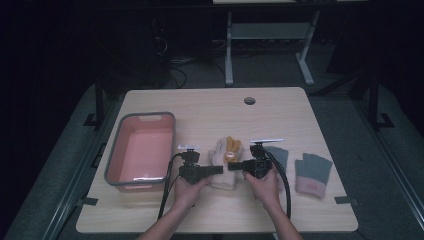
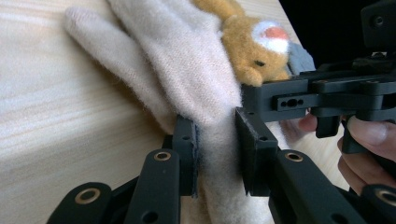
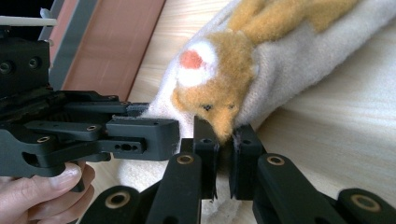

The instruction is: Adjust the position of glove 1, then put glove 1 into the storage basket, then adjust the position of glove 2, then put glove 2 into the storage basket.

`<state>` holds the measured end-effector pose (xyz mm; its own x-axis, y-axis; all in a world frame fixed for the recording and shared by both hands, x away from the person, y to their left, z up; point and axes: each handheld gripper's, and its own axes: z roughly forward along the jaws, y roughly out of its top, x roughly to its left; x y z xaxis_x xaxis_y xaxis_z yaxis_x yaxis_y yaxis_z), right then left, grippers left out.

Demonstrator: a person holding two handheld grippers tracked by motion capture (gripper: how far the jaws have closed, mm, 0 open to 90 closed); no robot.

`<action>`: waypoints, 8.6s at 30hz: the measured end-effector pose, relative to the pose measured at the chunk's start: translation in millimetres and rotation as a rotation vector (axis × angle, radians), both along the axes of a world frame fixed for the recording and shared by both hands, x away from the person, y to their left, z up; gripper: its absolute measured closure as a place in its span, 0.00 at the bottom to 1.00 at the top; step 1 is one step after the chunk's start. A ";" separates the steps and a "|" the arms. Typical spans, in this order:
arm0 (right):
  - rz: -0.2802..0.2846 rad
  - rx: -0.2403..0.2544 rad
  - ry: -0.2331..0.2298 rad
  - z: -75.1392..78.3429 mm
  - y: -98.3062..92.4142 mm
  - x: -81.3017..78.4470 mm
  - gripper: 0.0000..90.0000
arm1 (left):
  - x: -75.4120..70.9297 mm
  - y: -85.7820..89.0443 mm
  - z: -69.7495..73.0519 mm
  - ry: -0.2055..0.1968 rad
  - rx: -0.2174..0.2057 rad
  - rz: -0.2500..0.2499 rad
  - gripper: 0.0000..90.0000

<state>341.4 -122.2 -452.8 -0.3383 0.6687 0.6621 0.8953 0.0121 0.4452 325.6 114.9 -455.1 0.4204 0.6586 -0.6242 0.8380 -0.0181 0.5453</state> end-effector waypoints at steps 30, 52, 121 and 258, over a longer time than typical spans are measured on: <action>0.034 0.015 -0.062 47.2 7.1 3.3 0.93 | 4.6 15.6 40.3 -0.065 -0.066 -0.020 0.79; 0.043 0.048 -0.092 69.6 12.3 11.2 0.93 | 13.2 25.4 63.2 -0.093 -0.085 -0.028 0.79; 0.174 0.068 -0.161 124.0 78.9 48.1 0.93 | 28.3 98.8 115.9 -0.150 -0.117 0.020 0.79; 0.401 0.011 -0.048 65.5 192.6 72.5 0.83 | 17.1 203.0 59.3 0.099 0.321 0.218 0.75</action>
<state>413.9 70.4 -387.2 -0.6016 0.4705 0.6455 0.7988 0.3515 0.4883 342.7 318.0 -395.8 0.1974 0.8937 -0.4029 0.8894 0.0095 0.4570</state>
